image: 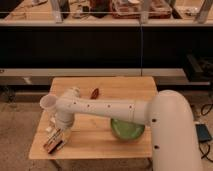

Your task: Place the eraser in the ceramic cup

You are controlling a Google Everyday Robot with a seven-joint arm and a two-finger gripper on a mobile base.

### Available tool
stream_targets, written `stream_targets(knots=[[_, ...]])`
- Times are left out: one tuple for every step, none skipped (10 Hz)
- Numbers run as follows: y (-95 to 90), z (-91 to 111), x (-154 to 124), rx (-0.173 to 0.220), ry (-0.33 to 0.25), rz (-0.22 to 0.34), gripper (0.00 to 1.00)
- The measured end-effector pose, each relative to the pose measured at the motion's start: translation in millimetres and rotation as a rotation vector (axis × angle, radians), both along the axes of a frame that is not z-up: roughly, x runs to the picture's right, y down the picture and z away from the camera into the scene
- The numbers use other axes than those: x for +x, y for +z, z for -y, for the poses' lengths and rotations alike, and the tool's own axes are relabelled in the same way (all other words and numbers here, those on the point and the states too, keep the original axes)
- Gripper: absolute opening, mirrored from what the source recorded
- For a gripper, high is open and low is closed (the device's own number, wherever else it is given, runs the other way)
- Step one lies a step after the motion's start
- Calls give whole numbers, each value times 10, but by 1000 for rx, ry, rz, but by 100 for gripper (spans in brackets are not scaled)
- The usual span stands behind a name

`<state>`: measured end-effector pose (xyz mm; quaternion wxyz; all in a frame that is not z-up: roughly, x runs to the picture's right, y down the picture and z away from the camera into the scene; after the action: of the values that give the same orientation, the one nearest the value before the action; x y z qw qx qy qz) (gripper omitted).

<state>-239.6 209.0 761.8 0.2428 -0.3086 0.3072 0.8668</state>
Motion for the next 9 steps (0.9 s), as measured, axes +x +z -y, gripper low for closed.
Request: stream_targets(knots=[[-149,177,18,30,56,27,2],[-281,321,64,50,109,49,2],[-449,483,151,58,186,75,2],[-609,665,332,52,282,90,2],[-666,748,449,34,333,89,2],[-726,864,578,0,399,89,2],[-749,996,666,-41,462,93,2],[-748,1175,726,-79,525,99,2],[-749,1329,761,-100,558,106,2]])
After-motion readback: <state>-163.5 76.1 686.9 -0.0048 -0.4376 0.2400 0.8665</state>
